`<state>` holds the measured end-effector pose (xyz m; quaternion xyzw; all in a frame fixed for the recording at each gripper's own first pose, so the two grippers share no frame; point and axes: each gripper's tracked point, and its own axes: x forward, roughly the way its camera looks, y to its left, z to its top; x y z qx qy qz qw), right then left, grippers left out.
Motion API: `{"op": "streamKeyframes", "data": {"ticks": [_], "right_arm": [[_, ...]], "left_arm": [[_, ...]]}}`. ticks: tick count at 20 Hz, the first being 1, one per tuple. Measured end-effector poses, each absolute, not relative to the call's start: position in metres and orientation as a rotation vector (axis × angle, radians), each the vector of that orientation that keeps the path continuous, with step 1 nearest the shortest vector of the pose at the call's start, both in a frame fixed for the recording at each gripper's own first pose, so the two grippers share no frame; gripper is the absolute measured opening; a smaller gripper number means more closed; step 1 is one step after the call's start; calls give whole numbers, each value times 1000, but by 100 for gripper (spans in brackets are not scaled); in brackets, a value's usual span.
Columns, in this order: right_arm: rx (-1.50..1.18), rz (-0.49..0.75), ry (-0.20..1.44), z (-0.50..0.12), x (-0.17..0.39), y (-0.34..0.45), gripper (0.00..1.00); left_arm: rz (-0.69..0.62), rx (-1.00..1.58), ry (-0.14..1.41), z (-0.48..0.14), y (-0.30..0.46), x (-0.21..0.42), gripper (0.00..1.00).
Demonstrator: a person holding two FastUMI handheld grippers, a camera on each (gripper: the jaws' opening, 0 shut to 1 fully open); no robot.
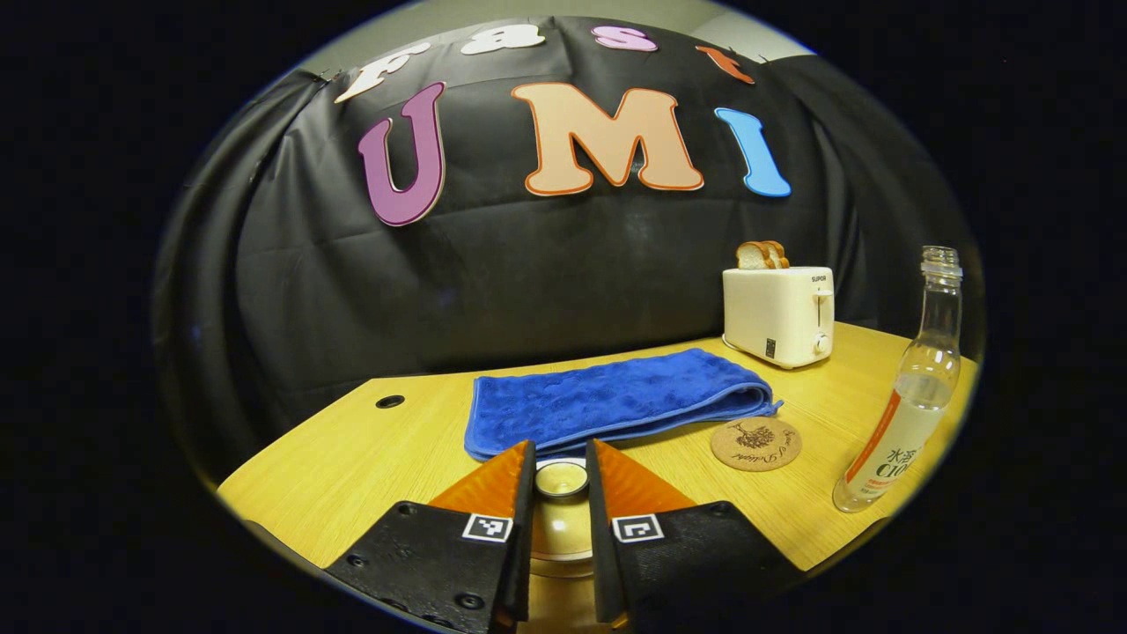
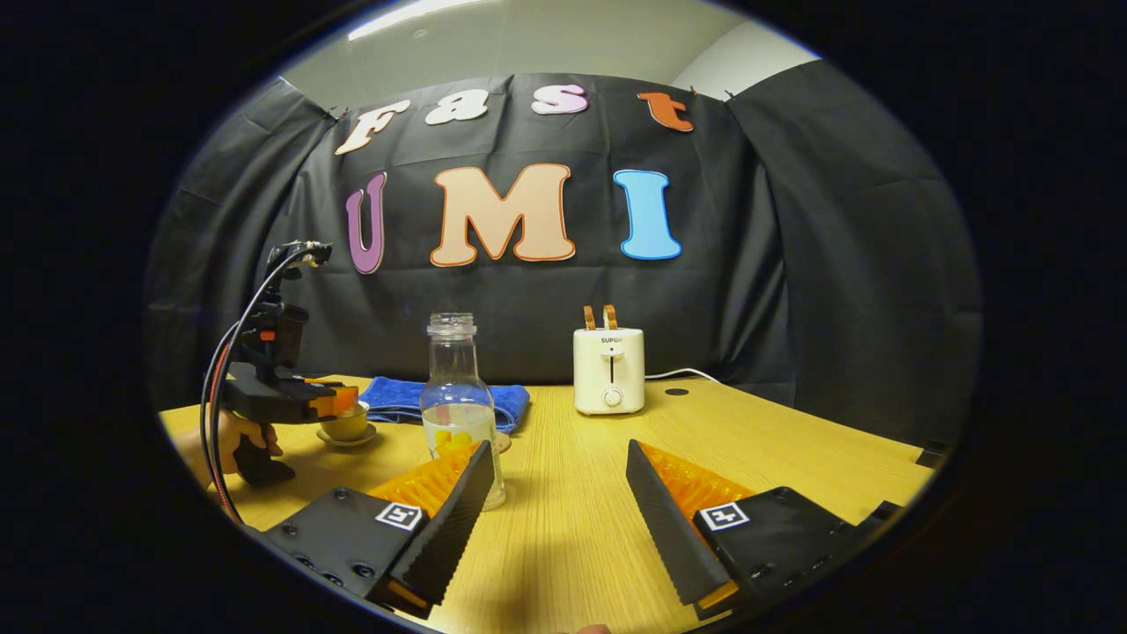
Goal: Open the teacup lid with one hand, grasp the water bottle and pour water into the teacup with the other hand; after pouring, place the water bottle on the coaster and then close the teacup lid.
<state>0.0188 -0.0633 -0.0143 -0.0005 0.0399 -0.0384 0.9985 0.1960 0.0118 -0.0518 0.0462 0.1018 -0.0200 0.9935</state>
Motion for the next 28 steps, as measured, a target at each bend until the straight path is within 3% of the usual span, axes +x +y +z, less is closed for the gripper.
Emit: {"op": "streamKeyframes", "data": {"ticks": [10,16,22,28], "right_arm": [[-2,-22,73,-14,18,-51,97],[1,69,94,-18,19,-14,96],[-2,87,162,-33,54,8,96],[-6,82,201,-43,98,17,99]], "left_arm": [[-59,67,120,-39,15,184,24],[-68,60,57,-25,35,120,23],[-31,59,15,-14,71,51,23],[-30,37,37,-17,81,39,23]]}}
